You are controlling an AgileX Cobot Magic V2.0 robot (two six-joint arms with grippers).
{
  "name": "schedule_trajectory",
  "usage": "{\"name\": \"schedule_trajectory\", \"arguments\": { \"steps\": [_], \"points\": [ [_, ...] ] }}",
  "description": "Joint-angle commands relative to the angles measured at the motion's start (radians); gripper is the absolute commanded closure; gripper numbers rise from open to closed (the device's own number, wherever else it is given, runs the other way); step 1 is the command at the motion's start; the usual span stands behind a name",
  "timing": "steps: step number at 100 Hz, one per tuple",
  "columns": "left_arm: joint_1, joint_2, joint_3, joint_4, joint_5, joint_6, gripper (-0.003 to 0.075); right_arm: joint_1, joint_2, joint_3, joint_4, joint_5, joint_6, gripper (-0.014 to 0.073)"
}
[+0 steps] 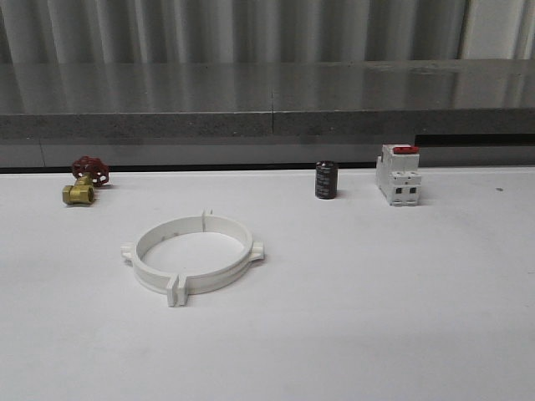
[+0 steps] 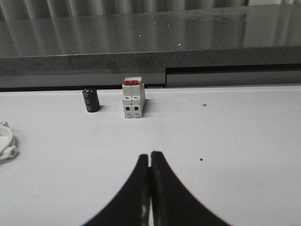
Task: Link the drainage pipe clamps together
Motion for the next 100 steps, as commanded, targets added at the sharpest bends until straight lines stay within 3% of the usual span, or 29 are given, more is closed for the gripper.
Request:
{"name": "schedule_trajectory", "arguments": {
  "steps": [1, 87, 100],
  "points": [
    [0.001, 0.005, -0.026, -0.008, -0.067, -0.002, 0.0741, -0.003, -0.019, -0.019, 0.004, -0.088, -0.009, 0.0661],
    [0.001, 0.005, -0.026, -0.008, -0.069, -0.002, 0.0741, -0.003, -0.019, -0.019, 0.004, -0.088, -0.009, 0.0661],
    [0.001, -0.012, -0.012, 0.035, -0.165, -0.002, 0.0741, -0.003, -0.019, -0.019, 0.004, -0.088, -0.009, 0.0661]
  ]
}}
